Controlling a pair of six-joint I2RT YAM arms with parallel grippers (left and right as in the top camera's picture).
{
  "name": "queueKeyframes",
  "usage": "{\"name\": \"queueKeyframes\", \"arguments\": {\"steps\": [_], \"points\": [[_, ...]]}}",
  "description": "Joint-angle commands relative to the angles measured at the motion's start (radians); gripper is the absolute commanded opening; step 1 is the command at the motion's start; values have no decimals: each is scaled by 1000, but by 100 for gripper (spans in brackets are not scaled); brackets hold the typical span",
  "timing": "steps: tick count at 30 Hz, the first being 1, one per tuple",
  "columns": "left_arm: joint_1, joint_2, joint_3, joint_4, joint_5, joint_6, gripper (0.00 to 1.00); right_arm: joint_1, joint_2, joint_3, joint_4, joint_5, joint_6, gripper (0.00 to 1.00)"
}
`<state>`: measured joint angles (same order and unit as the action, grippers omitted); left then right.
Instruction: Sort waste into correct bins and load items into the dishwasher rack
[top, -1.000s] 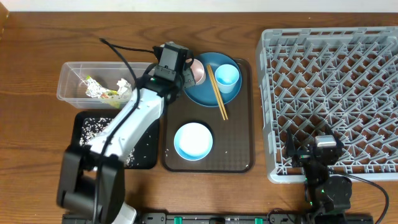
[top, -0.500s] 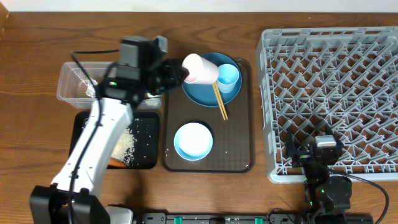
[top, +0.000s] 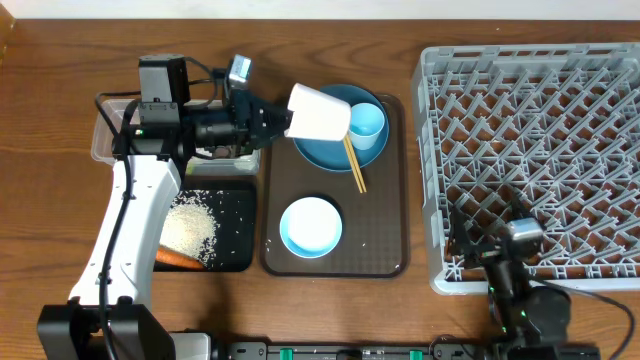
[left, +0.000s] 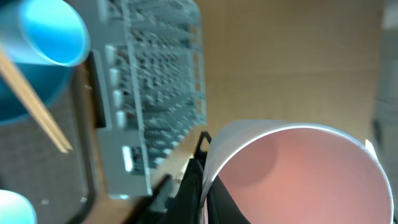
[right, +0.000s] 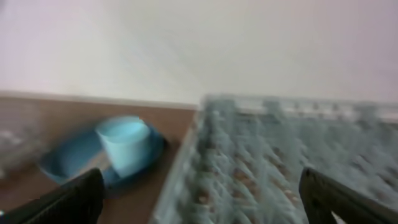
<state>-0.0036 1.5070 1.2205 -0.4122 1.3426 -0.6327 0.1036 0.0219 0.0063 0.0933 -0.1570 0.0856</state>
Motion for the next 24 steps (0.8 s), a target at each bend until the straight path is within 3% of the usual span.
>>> {"name": "queueKeyframes", "arguments": {"steps": [1,7,14,18,24], "points": [[2,-3,-5,2,113,-9,6,28,0,13,45,-207,158,99],[2,-3,-5,2,138,-10,6,28,62,220,-95,-364,334,99],[2,-3,-5,2,166,-10,6,28,407,632,-355,-727,324,99],[2,-3,-5,2,219,-10,6,27,596,802,-306,-958,325,99],[-2,-3,-5,1,229,-10,6,27,720,855,-212,-1029,389,99]]}}
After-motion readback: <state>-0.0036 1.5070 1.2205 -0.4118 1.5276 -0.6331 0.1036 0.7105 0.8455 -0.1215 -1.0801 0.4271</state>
